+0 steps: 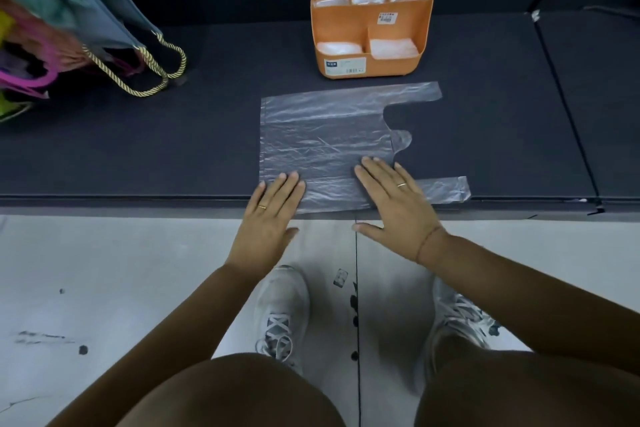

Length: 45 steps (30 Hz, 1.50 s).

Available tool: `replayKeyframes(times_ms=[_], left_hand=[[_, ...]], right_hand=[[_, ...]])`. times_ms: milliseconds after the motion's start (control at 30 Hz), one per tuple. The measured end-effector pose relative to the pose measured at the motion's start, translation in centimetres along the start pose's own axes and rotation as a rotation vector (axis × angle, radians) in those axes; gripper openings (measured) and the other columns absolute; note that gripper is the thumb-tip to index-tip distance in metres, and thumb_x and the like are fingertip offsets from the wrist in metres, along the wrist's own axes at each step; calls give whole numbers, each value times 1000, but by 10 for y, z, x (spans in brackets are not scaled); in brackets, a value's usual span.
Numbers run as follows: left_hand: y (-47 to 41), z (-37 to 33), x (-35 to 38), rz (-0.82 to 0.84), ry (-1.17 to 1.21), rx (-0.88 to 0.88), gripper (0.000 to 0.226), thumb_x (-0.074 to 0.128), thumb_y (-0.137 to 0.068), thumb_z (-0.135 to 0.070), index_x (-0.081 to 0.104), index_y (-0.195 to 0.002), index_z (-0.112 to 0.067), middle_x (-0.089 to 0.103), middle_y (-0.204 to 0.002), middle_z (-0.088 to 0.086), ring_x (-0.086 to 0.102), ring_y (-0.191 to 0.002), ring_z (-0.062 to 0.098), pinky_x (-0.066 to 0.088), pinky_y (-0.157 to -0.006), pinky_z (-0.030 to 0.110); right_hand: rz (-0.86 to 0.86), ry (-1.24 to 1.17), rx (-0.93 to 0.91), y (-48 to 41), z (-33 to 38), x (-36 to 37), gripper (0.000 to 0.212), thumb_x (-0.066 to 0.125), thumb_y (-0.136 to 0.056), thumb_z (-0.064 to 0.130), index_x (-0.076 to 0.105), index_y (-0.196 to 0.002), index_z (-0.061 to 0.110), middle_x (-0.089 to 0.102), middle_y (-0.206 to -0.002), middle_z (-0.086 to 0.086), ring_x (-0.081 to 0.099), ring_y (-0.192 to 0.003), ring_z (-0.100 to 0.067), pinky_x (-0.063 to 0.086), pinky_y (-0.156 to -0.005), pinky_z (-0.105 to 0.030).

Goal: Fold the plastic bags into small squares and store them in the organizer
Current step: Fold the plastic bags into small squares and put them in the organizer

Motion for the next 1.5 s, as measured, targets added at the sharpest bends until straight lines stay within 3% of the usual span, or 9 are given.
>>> replayKeyframes(times_ms=[100, 233, 400, 633, 833, 1033, 1200, 1367, 1500], left_hand=[[-3, 7, -8, -101, -44, -14, 44, 59, -91, -6, 55, -135, -3, 55, -140, 14, 53, -129, 29, 25, -115, 41], [-4, 9, -18, -96, -27, 66, 37, 60, -90, -1, 64, -126, -6, 63, -131, 10, 61, -121, 24, 38, -112, 39], [-6, 13, -50, -106, 174, -40, 30, 51, -96, -19, 74, -110, -6, 73, -113, 5, 67, -110, 22, 31, -107, 27], [-17, 34, -85, -93, 778, -571, 11, 72, -87, -19, 75, -83, -28, 71, -82, -26, 63, -84, -11, 40, -81, 0], [-64, 60, -95, -122, 1025, -701, 9, 72, -87, -19, 72, -81, -26, 71, -69, -23, 62, -69, -11, 43, -67, 1], [-106, 92, -66, -179, 1014, -829, 9, 74, -87, -21, 72, -78, -18, 69, -75, -12, 61, -64, -9, 43, -62, 3], [-121, 104, -44, -131, 821, -849, 20, 74, -87, -28, 71, -72, -15, 66, -72, -10, 59, -58, -6, 41, -54, 4], [-124, 107, -39, -137, 593, -824, 24, 71, -88, -39, 69, -75, -19, 67, -80, -5, 61, -81, 11, 43, -67, 22], [-122, 97, -45, -259, 291, -822, 31, 70, -87, -39, 67, -107, -15, 60, -118, 9, 55, -112, 30, 44, -94, 41]], right_hand=[[-126, -15, 56, -5, 4, 2, 75, 76, -78, 38, 47, -139, 6, 52, -140, -14, 51, -128, -31, 32, -112, -43], [-285, -26, 8, -3, 8, -7, 49, 49, -89, 38, 61, -126, 9, 65, -122, -8, 64, -107, -26, 38, -103, -37], [-384, -91, 46, 9, -16, -22, 33, 45, -85, 19, 75, -97, 10, 73, -106, -6, 71, -84, -26, 45, -93, -36], [-147, -400, 238, 33, -70, -74, 14, 63, -90, 22, 73, -85, 14, 71, -86, 0, 66, -77, -20, 45, -73, -16], [-104, -846, 457, -11, -106, -108, 11, 69, -87, 16, 72, -82, 7, 68, -76, -2, 58, -64, 0, 45, -66, -5], [-200, -963, 710, -65, -136, -78, 17, 68, -89, 24, 69, -88, 7, 61, -73, 2, 49, -61, -4, 39, -52, -5], [-172, -806, 934, -80, -152, -52, 21, 70, -87, 30, 70, -85, 9, 61, -78, 1, 56, -75, -14, 42, -77, -25], [-200, -637, 973, -82, -143, -52, 25, 68, -89, 29, 71, -101, 7, 68, -104, -8, 61, -104, -25, 40, -78, -24], [-282, -428, 981, -81, -123, -64, 29, 64, -91, 30, 59, -109, 9, 62, -114, -9, 59, -104, -28, 39, -74, -29]])
Point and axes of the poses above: each hand's wrist, its own y-axis away from the middle knuckle, its own x-axis out of the palm, z = x × y, the point moved 3 cm from there along -y, towards the middle knuckle
